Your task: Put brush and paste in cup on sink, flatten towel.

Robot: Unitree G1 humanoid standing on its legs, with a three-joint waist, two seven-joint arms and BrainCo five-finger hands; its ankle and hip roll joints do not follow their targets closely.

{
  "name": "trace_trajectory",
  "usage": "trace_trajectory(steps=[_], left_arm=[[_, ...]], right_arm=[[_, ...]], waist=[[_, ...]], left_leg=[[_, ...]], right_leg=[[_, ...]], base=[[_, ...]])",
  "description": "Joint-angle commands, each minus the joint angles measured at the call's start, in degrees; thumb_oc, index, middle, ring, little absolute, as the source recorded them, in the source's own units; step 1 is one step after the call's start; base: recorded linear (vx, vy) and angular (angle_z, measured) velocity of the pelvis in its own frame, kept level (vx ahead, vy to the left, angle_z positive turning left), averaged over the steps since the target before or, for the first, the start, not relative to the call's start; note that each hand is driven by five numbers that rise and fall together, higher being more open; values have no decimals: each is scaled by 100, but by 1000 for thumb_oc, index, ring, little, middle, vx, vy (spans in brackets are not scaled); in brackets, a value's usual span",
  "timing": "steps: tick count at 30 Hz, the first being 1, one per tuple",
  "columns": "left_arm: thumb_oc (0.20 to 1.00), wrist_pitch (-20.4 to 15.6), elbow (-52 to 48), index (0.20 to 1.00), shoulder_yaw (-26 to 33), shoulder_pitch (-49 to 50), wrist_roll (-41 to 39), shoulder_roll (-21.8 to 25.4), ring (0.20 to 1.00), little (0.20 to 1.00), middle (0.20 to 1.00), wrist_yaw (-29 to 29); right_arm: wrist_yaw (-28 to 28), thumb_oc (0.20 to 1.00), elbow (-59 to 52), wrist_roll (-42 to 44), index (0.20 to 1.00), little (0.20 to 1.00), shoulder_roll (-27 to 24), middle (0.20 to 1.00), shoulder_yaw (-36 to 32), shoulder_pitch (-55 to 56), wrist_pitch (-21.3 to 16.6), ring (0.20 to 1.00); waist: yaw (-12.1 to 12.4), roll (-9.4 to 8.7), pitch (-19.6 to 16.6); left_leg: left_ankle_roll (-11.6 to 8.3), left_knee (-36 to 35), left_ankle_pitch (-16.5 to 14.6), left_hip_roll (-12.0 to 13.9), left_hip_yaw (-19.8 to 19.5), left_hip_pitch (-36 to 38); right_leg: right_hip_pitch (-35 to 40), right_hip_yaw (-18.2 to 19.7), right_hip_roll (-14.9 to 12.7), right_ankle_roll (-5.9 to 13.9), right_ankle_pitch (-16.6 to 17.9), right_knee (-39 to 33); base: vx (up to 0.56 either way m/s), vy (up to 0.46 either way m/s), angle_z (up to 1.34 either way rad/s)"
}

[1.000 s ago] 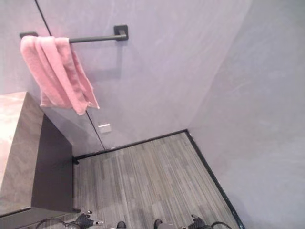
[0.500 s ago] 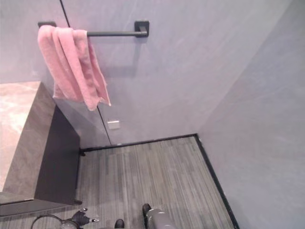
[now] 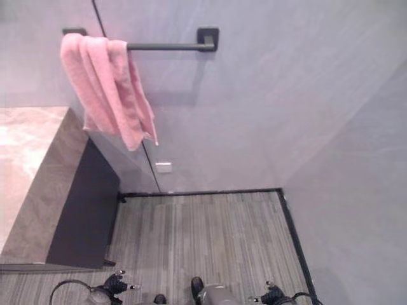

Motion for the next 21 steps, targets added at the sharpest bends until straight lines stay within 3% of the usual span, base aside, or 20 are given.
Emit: trace_trajectory(steps=[1, 4, 5, 6, 7, 9, 13, 17, 19, 21], left_arm=[[1000, -118, -103, 1000, 29, -131, -10, 179, 1000, 1000, 1000, 102], [1000, -133, -138, 1000, -66, -209, -2, 118, 1000, 1000, 1000, 121], [1000, -130, -151, 1000, -133, -243, 18, 88, 1000, 1000, 1000, 117], [1000, -130, -168, 1000, -227, -326, 66, 58, 1000, 1000, 1000, 112], [1000, -129, -242, 1000, -311, -425, 115, 30, 1000, 1000, 1000, 106], [1000, -139, -205, 1000, -359, -396, 161, 9, 1000, 1000, 1000, 79], [1000, -135, -222, 1000, -404, -357, 257, 96, 1000, 1000, 1000, 47], [1000, -97, -83, 1000, -336, -346, 335, 180, 1000, 1000, 1000, 59], [1000, -65, 23, 1000, -248, -324, 360, 265, 1000, 1000, 1000, 38], [1000, -54, 88, 1000, -281, -335, 415, 306, 1000, 1000, 1000, 30]], right_arm=[[3, 1000, -69, 155, 1000, 1000, 98, 1000, 49, 311, -42, 1000], [-9, 1000, 69, 206, 1000, 1000, 138, 1000, -21, 303, -31, 1000], [-2, 1000, 75, 201, 1000, 1000, 145, 1000, -43, 309, -22, 1000], [-14, 1000, 89, 206, 1000, 1000, 127, 1000, -89, 303, -19, 1000], [-58, 1000, 193, 133, 1000, 1000, 90, 1000, -86, 251, 31, 1000], [-87, 1000, 308, 32, 1000, 1000, 85, 1000, -81, 184, 67, 1000], [-98, 1000, 339, -76, 1000, 1000, 167, 1000, -81, 183, 96, 1000], [-95, 1000, 230, -149, 1000, 1000, 248, 1000, 16, 159, 81, 1000], [-42, 1000, 48, -122, 1000, 1000, 312, 1000, 66, 165, 64, 1000], [-11, 1000, -35, -79, 1000, 1000, 322, 1000, 96, 197, 42, 1000]], waist=[[44, -222, -5], [-15, -193, 48], [-97, -182, 103], [-233, -196, 221], [-317, -150, 349], [-371, -99, 313], [-354, -169, 303], [-339, -242, 356], [-394, -295, 387], [-509, -251, 420]], left_leg=[[251, -168, -47, -709, 311, 645], [232, 74, -82, -740, 536, 521], [174, 303, -67, -753, 826, 386], [81, 801, -58, -697, 1422, 64], [115, 990, -210, -667, 2009, -201], [307, 708, -481, -848, 1945, -161], [511, 569, -511, -966, 2127, -251], [567, 330, -417, -1009, 2235, -172], [574, 182, -327, -1023, 2261, -99], [561, 136, -273, -977, 2097, -55]], right_leg=[[-574, 500, -89, 712, 816, -482], [-543, 393, -198, 738, 842, -525], [-516, 337, -287, 749, 843, -529], [-520, 285, -434, 757, 865, -508], [-647, 236, -467, 804, 923, -428], [-814, 403, -399, 922, 1071, -483], [-966, 681, -441, 1121, 1366, -661], [-1008, 797, -434, 1226, 1505, -755], [-1023, 1009, -350, 1296, 1544, -706], [-1018, 1508, -188, 1363, 1442, -427]], base=[[-4, -67, -8], [-29, 30, 4], [-118, 87, 15], [-264, 176, 65], [-257, 182, 88], [-119, 122, 50], [-101, 84, -40], [-107, 41, -27], [-116, 36, -17], [-54, -4, -3]])
